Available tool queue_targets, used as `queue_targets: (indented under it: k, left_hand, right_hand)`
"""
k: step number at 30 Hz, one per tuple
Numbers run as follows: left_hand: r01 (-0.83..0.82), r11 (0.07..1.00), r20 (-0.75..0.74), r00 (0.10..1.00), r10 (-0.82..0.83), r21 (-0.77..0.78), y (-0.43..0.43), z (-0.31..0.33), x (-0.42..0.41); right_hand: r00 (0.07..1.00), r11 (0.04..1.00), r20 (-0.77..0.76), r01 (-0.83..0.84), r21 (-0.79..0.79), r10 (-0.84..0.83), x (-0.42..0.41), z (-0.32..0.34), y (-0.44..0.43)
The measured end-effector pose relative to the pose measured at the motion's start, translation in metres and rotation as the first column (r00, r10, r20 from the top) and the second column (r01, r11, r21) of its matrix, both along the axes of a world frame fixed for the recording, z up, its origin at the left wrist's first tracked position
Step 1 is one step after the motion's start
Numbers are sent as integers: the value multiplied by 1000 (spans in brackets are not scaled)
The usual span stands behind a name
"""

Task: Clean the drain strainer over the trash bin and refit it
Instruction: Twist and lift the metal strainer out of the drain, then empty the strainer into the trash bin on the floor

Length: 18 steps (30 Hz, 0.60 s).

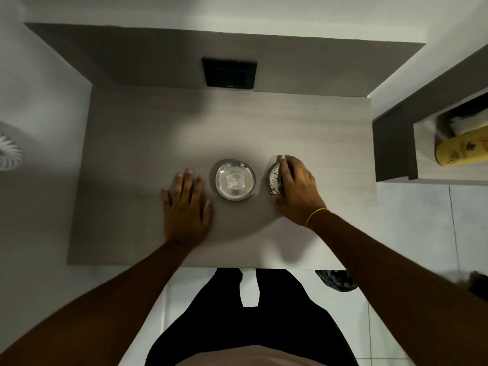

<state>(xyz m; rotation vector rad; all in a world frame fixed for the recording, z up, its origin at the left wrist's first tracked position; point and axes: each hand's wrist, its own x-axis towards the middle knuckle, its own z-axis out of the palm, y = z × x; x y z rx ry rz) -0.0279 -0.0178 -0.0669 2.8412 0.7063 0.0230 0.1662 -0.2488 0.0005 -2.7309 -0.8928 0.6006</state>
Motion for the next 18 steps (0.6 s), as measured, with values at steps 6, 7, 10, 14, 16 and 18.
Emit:
queue_targets:
  k: [6,7,10,14,16,18]
  left_hand:
    - [-4,1000,18,1000,4,11,0,-1,-1]
    - [-3,1000,15,1000,3,14,0,-2,-2]
    - [-5,1000,7,1000,5,19,1,-6,-2]
    - [0,1000,5,1000,0,1,2,-7,-2]
    - [-6,999,4,1000,6,-45,2,-4,-2]
    - [-16,992,26,999,19,-125,0,0,-2]
  right_hand:
    - [1000,1000,21,-13,9,13,-1,-8,-4]
    - [1000,1000,16,-14,-6,14,0,-8,-3]
    - [999,1000,30,22,11,-22,-1,-3,5]
    - [995,989,99,13,149,-28,-5,9,42]
    - [998,992,54,-24,121,17,-3,14,65]
    - [997,995,-21,-67,71,69,2,13,82]
